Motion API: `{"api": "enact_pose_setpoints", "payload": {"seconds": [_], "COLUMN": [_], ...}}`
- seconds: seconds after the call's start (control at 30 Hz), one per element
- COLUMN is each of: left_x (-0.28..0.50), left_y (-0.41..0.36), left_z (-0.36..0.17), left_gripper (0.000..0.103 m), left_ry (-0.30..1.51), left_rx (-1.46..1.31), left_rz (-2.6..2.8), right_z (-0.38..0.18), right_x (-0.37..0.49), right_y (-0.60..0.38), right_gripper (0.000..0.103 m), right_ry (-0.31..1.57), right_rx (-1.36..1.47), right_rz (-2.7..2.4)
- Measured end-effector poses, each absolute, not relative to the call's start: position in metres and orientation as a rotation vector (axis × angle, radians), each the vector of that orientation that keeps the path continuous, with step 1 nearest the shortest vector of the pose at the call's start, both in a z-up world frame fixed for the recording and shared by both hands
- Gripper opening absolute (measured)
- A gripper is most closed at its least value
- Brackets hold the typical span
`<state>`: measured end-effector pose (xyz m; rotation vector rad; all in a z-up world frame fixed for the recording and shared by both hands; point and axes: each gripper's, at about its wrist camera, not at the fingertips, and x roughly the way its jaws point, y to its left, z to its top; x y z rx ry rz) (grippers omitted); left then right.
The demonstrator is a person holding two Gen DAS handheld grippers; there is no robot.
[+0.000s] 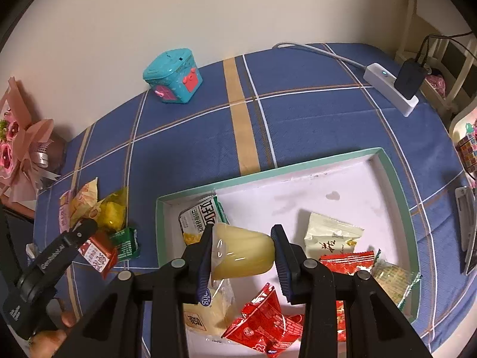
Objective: Organize snacks
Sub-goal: 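Carry the biscuit packet and jelly cup over the tray and open both grippers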
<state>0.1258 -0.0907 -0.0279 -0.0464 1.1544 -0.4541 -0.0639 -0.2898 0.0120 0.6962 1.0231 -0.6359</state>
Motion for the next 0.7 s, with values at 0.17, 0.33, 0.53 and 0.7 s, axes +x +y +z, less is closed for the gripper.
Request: {"api": "enact_pose_setpoints", "payload": {"seconds": [0.17, 0.33, 0.53, 0.7], "left_x": [0.116, 0.098, 0.061, 0.027], "left_y": [-0.094, -0.115, -0.16, -0.194], "left_z": [-0.011, 0.003, 0.013, 0.012], "left_gripper": [0.047, 0.047, 0.047, 0.047], "left_ry": [1.132, 1.117, 1.117, 1.137], "left_rx": [-0.068, -0.047, 0.031, 0.1], "left_rz": [-0.485, -0.56, -0.699, -0.815], "right_z": [0.017, 0.017, 0.018, 0.018], "right_x": [-0.072, -0.088, -0.121, -0.15], "right_y": [-0.295, -0.309, -0.338, -0.359], "right_gripper": [0.04, 0.04, 0.04, 0.04], "right_ry": [1.022, 1.016, 1.004, 0.993], "right_rx": [0.702, 0.744, 0.784, 0.8], "right_rz": [-0.656, -0.689, -0.808, -0.885]}}
